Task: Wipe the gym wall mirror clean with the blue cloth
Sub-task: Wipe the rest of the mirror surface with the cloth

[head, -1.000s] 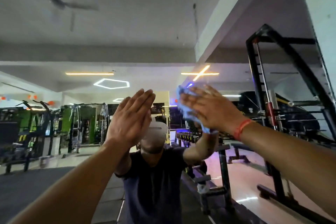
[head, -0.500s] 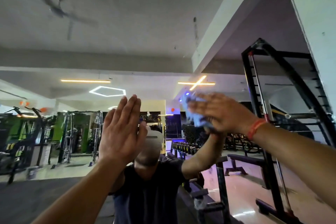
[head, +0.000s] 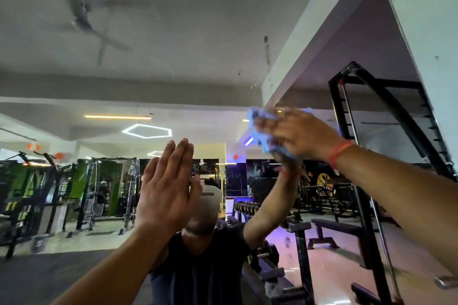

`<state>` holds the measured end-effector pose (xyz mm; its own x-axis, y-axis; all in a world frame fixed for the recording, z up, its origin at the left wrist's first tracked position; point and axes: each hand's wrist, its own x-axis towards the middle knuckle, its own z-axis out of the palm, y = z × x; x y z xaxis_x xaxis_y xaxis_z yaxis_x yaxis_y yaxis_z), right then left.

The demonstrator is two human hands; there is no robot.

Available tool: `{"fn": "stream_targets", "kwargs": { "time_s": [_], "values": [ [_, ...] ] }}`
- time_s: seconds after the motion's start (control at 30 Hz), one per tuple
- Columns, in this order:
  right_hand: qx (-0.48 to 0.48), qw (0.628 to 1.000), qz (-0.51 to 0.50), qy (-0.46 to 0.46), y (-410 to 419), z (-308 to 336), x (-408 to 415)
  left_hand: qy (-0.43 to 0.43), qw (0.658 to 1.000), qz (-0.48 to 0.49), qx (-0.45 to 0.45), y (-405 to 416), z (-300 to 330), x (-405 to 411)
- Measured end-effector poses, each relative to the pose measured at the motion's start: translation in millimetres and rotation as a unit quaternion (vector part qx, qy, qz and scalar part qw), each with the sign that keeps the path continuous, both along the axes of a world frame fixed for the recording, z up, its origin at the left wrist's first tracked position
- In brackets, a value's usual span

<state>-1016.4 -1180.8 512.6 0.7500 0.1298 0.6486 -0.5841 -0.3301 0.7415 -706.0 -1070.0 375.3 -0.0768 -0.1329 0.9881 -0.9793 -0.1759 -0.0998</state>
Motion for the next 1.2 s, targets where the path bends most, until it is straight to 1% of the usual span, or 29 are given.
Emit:
{"fn": "stream_targets", "kwargs": {
  "time_s": [0.03, 0.07, 0.1, 0.13, 0.17, 0.23, 0.3, 0.33, 0.37, 0.4, 0.43, 0.47, 0.5, 0.53, 0.6, 0.67, 0.7, 0.73, 0.77, 0.8, 0.87, 0.9, 0.93, 0.97, 1.03, 1.07, 1.1, 1.13, 1.2],
  "values": [
    [0.040, 0.995, -0.004, -0.095, 4, 16, 1, -0.002, 1.000, 0.002, 0.000, 0, 0, 0],
    [0.086, 0.980, 0.010, -0.180, 8, 29, 14, -0.003, 1.000, 0.002, 0.000, 1, 1, -1],
    [0.129, 0.961, 0.034, -0.242, 12, 35, 35, -0.003, 1.000, 0.001, 0.001, 1, 2, -2],
    [0.164, 0.945, 0.061, -0.275, 19, 34, 58, -0.001, 1.000, 0.000, 0.003, 2, 2, -2],
    [0.176, 0.942, 0.081, -0.274, 24, 29, 78, 0.001, 1.000, -0.001, 0.004, 3, 3, -2],
    [0.138, 0.970, 0.089, -0.180, 23, 10, 94, 0.004, 1.000, -0.001, 0.009, 4, 2, -3],
    [0.081, 0.993, 0.051, -0.071, 19, 12, 69, 0.002, 1.000, -0.001, 0.012, 5, 2, -4],
    [0.063, 0.996, 0.022, -0.063, 15, 24, 53, 0.003, 1.000, -0.002, 0.013, 5, 2, -4],
    [0.058, 0.993, -0.001, -0.101, 14, 39, 41, 0.002, 1.000, -0.003, 0.012, 5, 2, -3],
    [0.068, 0.983, -0.012, -0.172, 15, 54, 33, 0.002, 1.000, -0.002, 0.009, 5, 2, -3],
    [0.105, 0.963, -0.016, -0.249, 17, 64, 33, 0.002, 1.000, -0.001, 0.009, 5, 3, -3],
    [0.132, 0.943, -0.001, -0.305, 21, 68, 44, 0.002, 1.000, 0.001, 0.012, 4, 3, -3],
    [0.139, 0.936, 0.022, -0.323, 25, 66, 60, 0.003, 1.000, 0.001, 0.012, 4, 3, -2],
    [0.133, 0.937, 0.049, -0.318, 29, 60, 74, 0.004, 1.000, 0.000, 0.010, 4, 3, -2],
    [0.124, 0.958, 0.077, -0.248, 29, 44, 78, 0.003, 1.000, -0.002, 0.008, 4, 3, -2],
    [0.093, 0.981, 0.053, -0.160, 31, 43, 52, 0.001, 1.000, 0.000, 0.007, 4, 2, -2],
    [0.089, 0.983, 0.026, -0.156, 32, 50, 38, 0.001, 1.000, -0.001, 0.007, 4, 2, -3],
    [0.092, 0.978, -0.001, -0.185, 29, 60, 26, 0.001, 1.000, -0.003, 0.007, 4, 2, -3],
    [0.110, 0.964, -0.026, -0.241, 27, 68, 20, 0.001, 1.000, -0.004, 0.006, 4, 3, -2],
    [0.124, 0.946, -0.023, -0.298, 24, 71, 19, 0.000, 1.000, -0.004, 0.004, 4, 3, -2],
    [0.139, 0.922, 0.036, -0.359, 23, 62, 44, -0.003, 1.000, -0.005, -0.001, 4, 3, -3],
    [0.143, 0.921, 0.067, -0.355, 24, 53, 61, -0.003, 1.000, -0.006, -0.003, 4, 2, -3],
    [0.141, 0.930, 0.098, -0.325, 24, 42, 75, -0.002, 1.000, -0.007, -0.005, 3, 2, -3],
    [0.142, 0.946, 0.114, -0.270, 24, 30, 82, -0.002, 1.000, -0.009, -0.009, 3, 2, -3],
    [0.124, 0.975, 0.112, -0.148, 29, 18, 73, -0.002, 1.000, -0.009, -0.011, 2, 2, -3],
    [0.107, 0.984, 0.089, -0.111, 32, 23, 61, -0.002, 1.000, -0.008, -0.011, 1, 2, -2],
    [0.096, 0.986, 0.062, -0.120, 29, 33, 51, -0.003, 1.000, -0.006, -0.011, 0, 1, -2],
    [0.094, 0.980, 0.041, -0.169, 25, 46, 42, -0.002, 1.000, -0.004, -0.014, -1, 1, -1],
    [0.136, 0.943, 0.028, -0.301, 18, 63, 38, -0.004, 1.000, -0.002, -0.018, -2, 2, 0]
  ]
}}
